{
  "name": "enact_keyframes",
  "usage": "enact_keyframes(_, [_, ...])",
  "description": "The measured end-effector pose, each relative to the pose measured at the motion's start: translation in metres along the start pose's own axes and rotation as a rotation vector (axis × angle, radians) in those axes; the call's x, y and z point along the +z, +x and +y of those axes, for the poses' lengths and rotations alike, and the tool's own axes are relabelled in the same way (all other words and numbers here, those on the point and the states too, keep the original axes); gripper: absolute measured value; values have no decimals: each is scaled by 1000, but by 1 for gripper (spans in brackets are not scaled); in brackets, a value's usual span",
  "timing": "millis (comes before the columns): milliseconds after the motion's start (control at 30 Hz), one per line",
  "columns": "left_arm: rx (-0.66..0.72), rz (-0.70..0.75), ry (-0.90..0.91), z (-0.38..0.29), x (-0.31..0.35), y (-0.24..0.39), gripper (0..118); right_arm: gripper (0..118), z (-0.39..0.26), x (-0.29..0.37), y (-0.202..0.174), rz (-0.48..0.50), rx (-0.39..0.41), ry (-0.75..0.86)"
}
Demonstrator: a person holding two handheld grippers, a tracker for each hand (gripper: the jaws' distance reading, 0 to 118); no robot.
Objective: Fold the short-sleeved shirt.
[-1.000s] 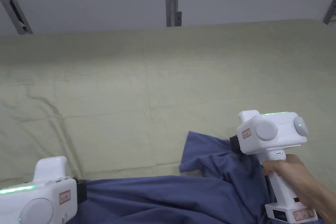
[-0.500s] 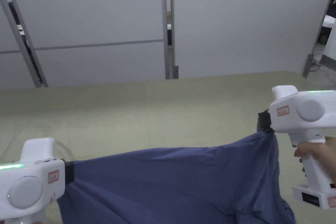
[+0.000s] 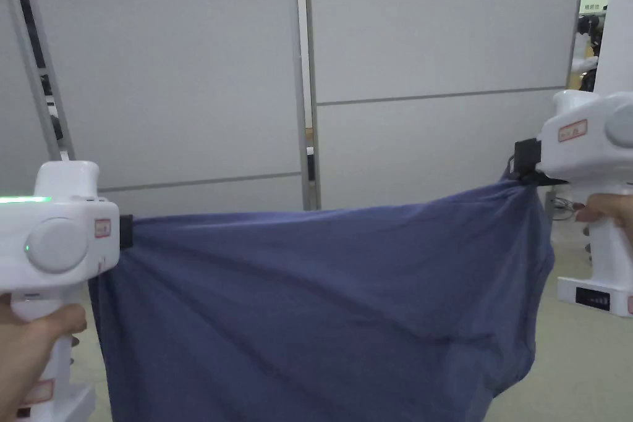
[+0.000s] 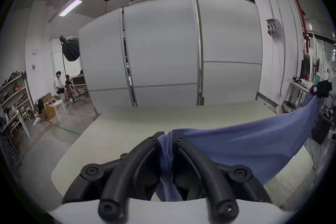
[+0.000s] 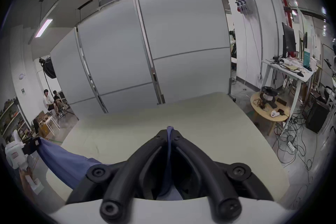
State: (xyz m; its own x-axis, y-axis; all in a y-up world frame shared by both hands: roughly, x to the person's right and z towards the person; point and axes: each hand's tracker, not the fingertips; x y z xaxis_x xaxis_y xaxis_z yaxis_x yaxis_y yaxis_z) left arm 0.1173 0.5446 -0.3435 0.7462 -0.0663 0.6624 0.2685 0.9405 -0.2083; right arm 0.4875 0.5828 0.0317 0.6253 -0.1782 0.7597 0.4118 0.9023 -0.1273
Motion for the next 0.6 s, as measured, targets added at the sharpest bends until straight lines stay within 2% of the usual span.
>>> enact_keyframes(100, [-1, 16, 25, 38, -5, 3, 9, 4, 28, 1, -11, -25, -1, 40])
enact_keyframes(200, [-6, 55, 66, 75, -16, 6, 9, 4, 64, -11, -17, -16, -47, 74])
enact_keyframes(333, [29, 66, 93, 128, -52, 10, 9, 4, 113, -35, -33, -36, -38, 120])
enact_keyframes(433, [65, 91, 107, 154, -57, 3, 9, 4, 149, -49, -44, 6, -76, 170])
enact_keyframes(600, [101, 105, 170, 202, -88, -14, 9, 4, 199, -57, -66, -12, -15, 248])
